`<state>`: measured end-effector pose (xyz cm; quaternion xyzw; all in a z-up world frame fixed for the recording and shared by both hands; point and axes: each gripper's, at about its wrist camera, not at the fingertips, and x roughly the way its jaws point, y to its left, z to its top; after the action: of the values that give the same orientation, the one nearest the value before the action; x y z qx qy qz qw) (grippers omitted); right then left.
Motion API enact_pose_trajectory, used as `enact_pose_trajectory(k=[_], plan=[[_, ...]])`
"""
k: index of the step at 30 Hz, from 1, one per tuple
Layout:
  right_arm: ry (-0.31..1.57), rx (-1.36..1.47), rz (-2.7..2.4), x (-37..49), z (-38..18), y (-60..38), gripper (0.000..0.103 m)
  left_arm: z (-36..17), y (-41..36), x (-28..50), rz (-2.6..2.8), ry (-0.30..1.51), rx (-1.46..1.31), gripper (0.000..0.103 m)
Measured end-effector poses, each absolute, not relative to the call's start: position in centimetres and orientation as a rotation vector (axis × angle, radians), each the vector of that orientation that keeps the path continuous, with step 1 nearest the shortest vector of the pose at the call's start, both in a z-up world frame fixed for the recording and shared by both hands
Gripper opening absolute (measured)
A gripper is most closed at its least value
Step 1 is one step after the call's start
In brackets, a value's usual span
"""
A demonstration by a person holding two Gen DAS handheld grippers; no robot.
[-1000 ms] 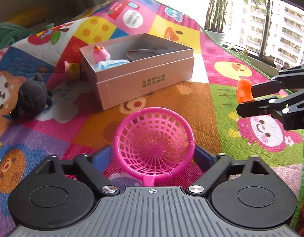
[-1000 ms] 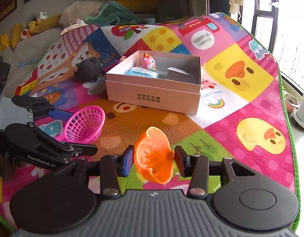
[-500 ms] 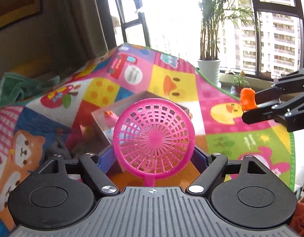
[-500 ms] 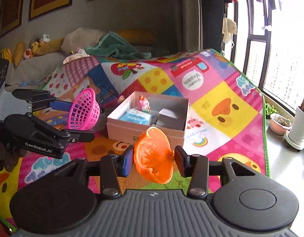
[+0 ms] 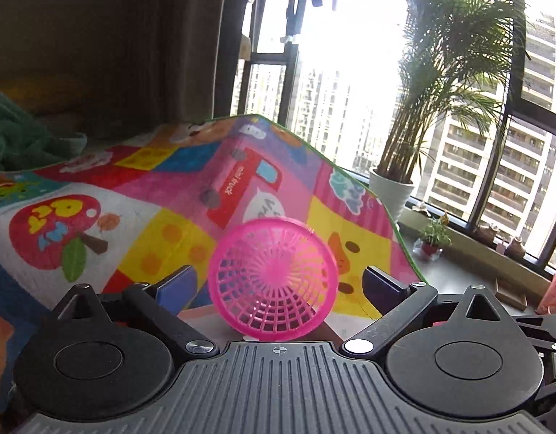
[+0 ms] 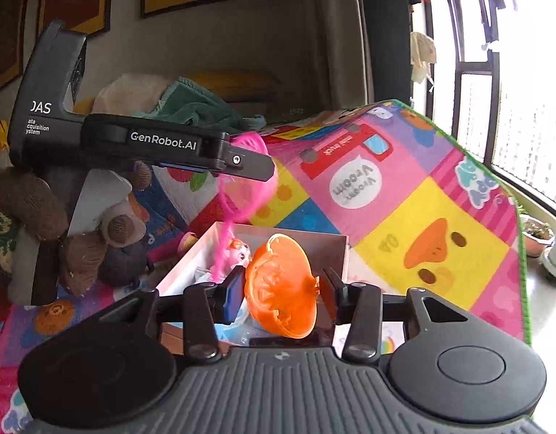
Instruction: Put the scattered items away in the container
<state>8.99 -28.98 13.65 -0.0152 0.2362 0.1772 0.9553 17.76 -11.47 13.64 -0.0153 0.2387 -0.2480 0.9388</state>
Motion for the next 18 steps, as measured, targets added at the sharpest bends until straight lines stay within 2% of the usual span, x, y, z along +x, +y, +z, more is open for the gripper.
enact_pose_trajectory(k=[1, 6, 11, 13, 18], plan=[[0.480, -0.031, 0.351, 9.6, 13.3, -28.7, 0.058, 13.4, -10.7, 17.7, -0.496, 0.491, -0.041, 0.101], [0.497, -0.005, 0.370, 11.3, 12.0, -28.2, 0.060, 10.9, -4.4, 15.5, -0.358, 0.490, -0.094, 0.102], [0.506, 0.014, 0.346, 11.3, 12.3, -28.6, 0.067, 5.7, -0.8, 11.6, -0.221, 0.499, 0.015, 0.102], [0.503, 0.053, 0.333, 11.2, 13.0, -29.1, 0.080, 4.0, 0.0, 10.2, -0.170, 0.489, 0.042, 0.103], [0.527, 0.092, 0.351, 11.3, 14.7, -27.4, 0.098, 1.7, 2.3, 6.7, -0.065, 0.432, 0.052, 0.103]])
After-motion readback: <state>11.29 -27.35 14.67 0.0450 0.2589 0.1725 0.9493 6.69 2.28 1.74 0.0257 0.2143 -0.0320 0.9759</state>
